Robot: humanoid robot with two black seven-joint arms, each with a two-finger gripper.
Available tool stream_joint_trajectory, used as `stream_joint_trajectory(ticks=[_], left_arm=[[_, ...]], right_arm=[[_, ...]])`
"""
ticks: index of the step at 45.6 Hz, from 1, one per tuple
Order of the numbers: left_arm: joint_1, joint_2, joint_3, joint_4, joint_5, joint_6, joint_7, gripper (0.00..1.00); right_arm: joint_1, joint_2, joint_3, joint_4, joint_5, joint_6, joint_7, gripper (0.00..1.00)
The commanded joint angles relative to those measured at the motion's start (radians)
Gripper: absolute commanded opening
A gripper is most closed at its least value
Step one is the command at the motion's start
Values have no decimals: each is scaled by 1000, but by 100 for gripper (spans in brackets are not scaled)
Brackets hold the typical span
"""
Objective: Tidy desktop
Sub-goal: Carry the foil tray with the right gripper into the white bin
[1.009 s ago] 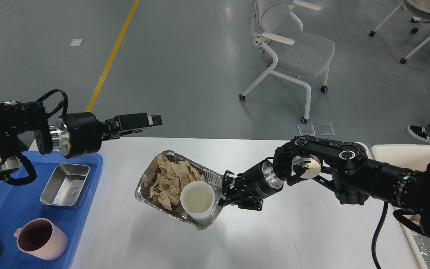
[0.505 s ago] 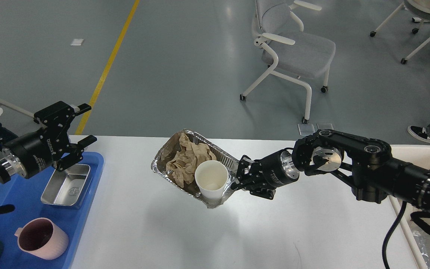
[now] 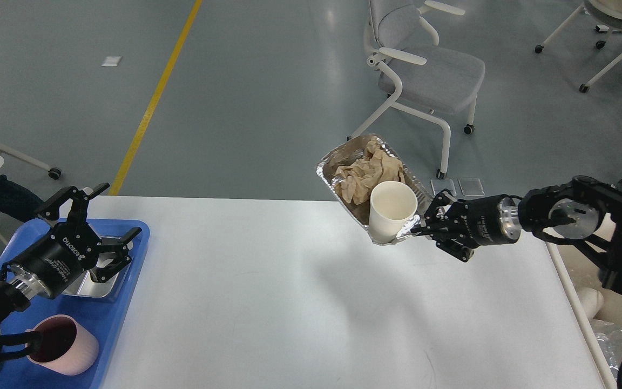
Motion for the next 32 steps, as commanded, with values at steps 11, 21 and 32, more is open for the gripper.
stream_joint_trajectory(ticks=[11, 21, 32], left_arm=[[8, -152, -127, 26, -22, 8, -1, 97], [-30, -193, -130, 69, -22, 36, -5, 97], [-79, -219, -124, 107, -20, 113, -24, 97]], right_arm=[[-193, -244, 240, -22, 96, -34, 9, 0], [-285, -289, 264, -230, 222, -37, 44, 0], [-318, -245, 266, -553, 277, -35, 69, 0]])
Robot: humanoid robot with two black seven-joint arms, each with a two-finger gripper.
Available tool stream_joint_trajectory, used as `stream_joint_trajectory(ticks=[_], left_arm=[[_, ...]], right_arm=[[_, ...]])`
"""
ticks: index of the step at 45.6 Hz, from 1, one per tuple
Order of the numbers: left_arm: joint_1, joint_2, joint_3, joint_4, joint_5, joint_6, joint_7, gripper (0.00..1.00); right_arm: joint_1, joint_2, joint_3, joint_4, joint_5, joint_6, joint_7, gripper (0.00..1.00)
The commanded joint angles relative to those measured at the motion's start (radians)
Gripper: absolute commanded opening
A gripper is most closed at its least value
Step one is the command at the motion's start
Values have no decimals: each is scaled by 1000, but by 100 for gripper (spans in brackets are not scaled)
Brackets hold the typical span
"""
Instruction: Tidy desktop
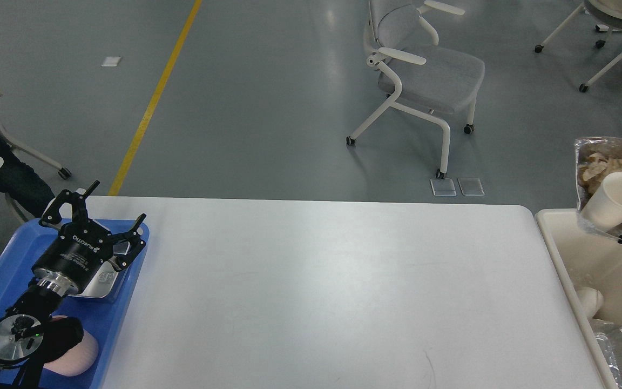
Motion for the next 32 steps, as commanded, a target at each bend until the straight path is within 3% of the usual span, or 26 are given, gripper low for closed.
stream_joint_trajectory(ticks=[1, 11, 12, 14, 15, 17, 20, 23, 32], left_arm=[[-22, -9, 7, 9, 2, 28, -7, 97], [-50, -14, 17, 21, 3, 45, -7, 97], [-51, -14, 17, 22, 3, 45, -7, 97], [-54, -14, 19, 24, 5, 43, -7, 97], [-56, -14, 19, 27, 5, 43, -7, 97], [-57, -12, 19, 32, 5, 42, -7, 97], [-62, -12, 19, 41, 3, 40, -7, 97], [-70, -12, 22, 53, 3, 42, -7, 97], [-80, -9, 27, 65, 3, 46, -6, 97]], right_arm=[[-6, 39, 0, -170, 22, 0, 3, 0], [-41, 103, 0, -313, 24, 0, 1, 0], [-44, 109, 0, -317, 25, 0, 3, 8], [-45, 118, 2, -333, 24, -3, 5, 49], [-45, 125, 2, -342, 24, -3, 5, 64], [-45, 138, 2, -365, 24, -9, 5, 79], [-43, 152, 0, -380, 24, -9, 5, 90], [-45, 152, 0, -380, 24, -9, 5, 95], [-35, 154, -2, -383, 24, -36, 9, 96]])
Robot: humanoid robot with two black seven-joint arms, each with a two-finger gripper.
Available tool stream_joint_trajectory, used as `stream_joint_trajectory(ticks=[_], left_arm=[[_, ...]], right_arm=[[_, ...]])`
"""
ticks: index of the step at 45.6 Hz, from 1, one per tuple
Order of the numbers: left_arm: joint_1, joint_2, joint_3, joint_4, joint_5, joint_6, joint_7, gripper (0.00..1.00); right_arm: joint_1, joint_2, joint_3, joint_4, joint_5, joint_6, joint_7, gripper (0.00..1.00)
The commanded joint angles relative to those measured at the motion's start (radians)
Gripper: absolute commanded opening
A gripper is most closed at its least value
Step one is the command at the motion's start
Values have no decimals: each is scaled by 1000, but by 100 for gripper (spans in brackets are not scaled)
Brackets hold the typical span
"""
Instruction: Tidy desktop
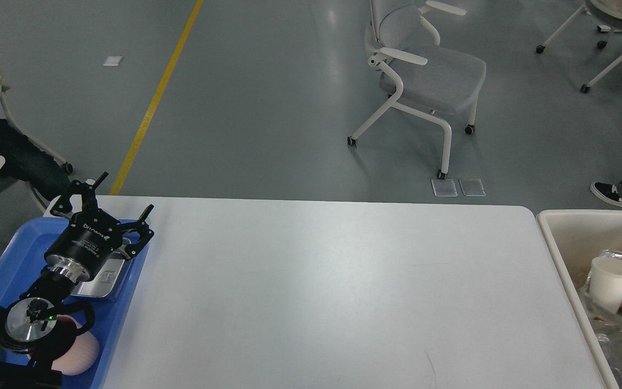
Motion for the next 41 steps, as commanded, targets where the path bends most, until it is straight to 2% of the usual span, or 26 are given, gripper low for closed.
stream_joint_trajectory(ticks=[1, 3, 16, 20, 23, 24, 25, 27, 29, 31, 32, 34, 37, 41], left_arm=[[-6, 3, 1, 4, -2, 4, 0, 97], [-7, 6, 1, 4, -2, 6, 0, 97], [-7, 11, -1, 24, -2, 7, 0, 97], [-7, 12, -2, 24, -2, 7, 0, 97], [-7, 15, -5, 24, -2, 7, 0, 97], [-7, 15, -5, 24, -2, 7, 0, 97], [-7, 17, -5, 24, -2, 7, 0, 97], [-7, 17, -4, 24, -2, 7, 0, 97], [-7, 15, -4, 24, -2, 7, 0, 97], [-7, 14, -2, 24, -2, 7, 0, 97], [-7, 14, -2, 24, -2, 7, -1, 97], [-6, 14, -2, 24, -2, 7, 0, 97], [-4, 15, -2, 24, -2, 7, -1, 97], [-3, 17, -4, 24, -2, 7, 0, 97]], right_arm=[[12, 1, -1, -2, -2, -36, 6, 96], [21, 1, -1, -1, -2, -57, 6, 100], [133, 4, -6, 7, -2, -57, 8, 100], [156, 48, -12, 2, -5, -68, 9, 100], [158, 59, -11, 2, -5, -65, 26, 100], [158, 60, -11, 2, -5, -60, 47, 100], [156, 63, -11, 10, -3, -47, 137, 100], [153, 73, -9, 11, -3, -2, 283, 100], [144, 74, -11, 10, -5, 86, 456, 100], [147, 80, -17, 11, -15, 163, 596, 100], [156, 92, -17, 10, -15, 182, 641, 100], [174, 138, -5, 5, 0, 171, 655, 100], [202, 198, 12, 5, 1, 167, 640, 100], [195, 221, 95, 21, 33, 186, 621, 100]])
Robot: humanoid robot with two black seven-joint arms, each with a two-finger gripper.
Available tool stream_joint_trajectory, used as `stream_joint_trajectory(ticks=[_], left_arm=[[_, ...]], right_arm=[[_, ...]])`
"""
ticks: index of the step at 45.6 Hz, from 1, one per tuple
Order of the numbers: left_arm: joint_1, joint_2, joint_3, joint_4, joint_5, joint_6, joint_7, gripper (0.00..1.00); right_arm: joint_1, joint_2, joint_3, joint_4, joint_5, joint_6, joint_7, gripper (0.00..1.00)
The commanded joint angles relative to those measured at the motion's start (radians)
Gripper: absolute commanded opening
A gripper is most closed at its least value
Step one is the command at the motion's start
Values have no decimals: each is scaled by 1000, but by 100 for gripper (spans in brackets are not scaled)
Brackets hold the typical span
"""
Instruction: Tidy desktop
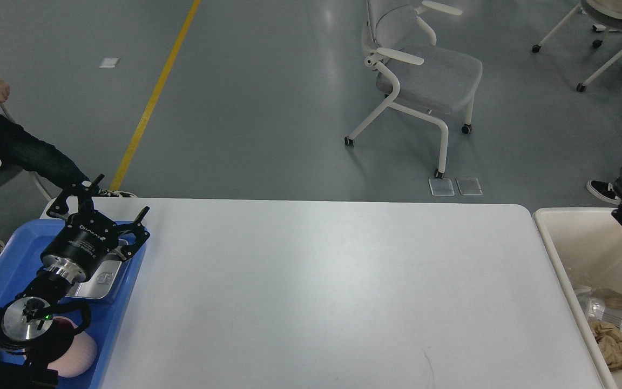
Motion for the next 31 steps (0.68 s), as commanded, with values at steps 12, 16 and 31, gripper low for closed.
stream_joint_trajectory(ticks=[12, 16, 31], left_arm=[[13, -10, -14, 0, -1, -9, -11, 97], [14, -16, -14, -2, -1, -15, -34, 97], [43, -35, -17, -20, -3, -15, -75, 97]], right_arm=[[-52, 201, 166, 177, 280, 41, -73, 100], [-56, 253, 168, 194, 346, 30, -70, 100], [-138, 327, 174, 284, 355, 28, -70, 100]])
